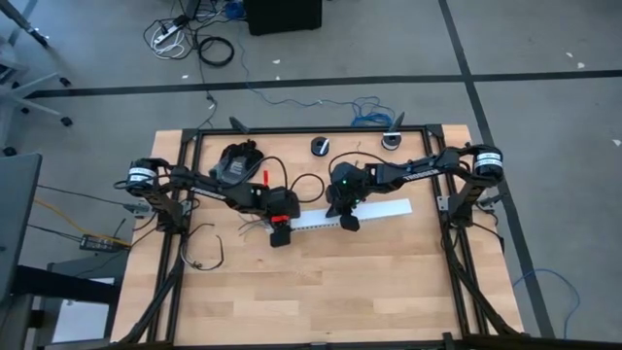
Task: Ziptie cables
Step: Close the white cable duct
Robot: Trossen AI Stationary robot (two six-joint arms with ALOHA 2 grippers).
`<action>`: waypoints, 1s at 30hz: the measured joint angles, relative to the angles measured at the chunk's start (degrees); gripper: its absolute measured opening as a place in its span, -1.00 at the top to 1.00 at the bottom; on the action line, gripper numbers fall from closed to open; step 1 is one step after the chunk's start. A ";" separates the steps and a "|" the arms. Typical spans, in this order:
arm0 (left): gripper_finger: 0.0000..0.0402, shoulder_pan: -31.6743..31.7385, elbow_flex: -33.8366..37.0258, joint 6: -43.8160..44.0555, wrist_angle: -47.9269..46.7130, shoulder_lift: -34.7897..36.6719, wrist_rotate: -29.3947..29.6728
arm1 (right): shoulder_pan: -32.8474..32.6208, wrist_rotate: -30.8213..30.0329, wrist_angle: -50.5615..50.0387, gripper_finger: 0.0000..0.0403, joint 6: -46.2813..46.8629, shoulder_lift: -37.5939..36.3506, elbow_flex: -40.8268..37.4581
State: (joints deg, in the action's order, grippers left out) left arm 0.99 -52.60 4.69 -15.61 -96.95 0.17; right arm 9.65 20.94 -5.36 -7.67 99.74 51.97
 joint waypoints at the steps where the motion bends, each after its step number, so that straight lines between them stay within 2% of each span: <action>1: -0.14 0.00 0.02 0.05 -0.23 0.00 0.04 | 0.03 0.31 -0.04 1.00 -0.15 0.35 0.25; 12: -0.14 -0.02 -0.09 -1.62 -3.79 3.06 3.07 | -0.04 -0.92 -2.93 1.00 -1.10 0.98 2.20; 22: -0.15 0.02 0.85 0.50 -8.74 4.08 2.68 | 0.31 -0.94 -4.47 1.00 -1.02 1.05 2.20; 30: -0.31 0.04 1.42 -0.26 -7.77 4.20 1.64 | 0.33 -0.71 -5.14 1.00 -0.52 1.01 2.20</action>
State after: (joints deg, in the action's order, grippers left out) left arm 1.04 -51.18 4.43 -23.38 -92.75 1.80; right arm 9.98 20.24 -10.50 -8.19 100.75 54.17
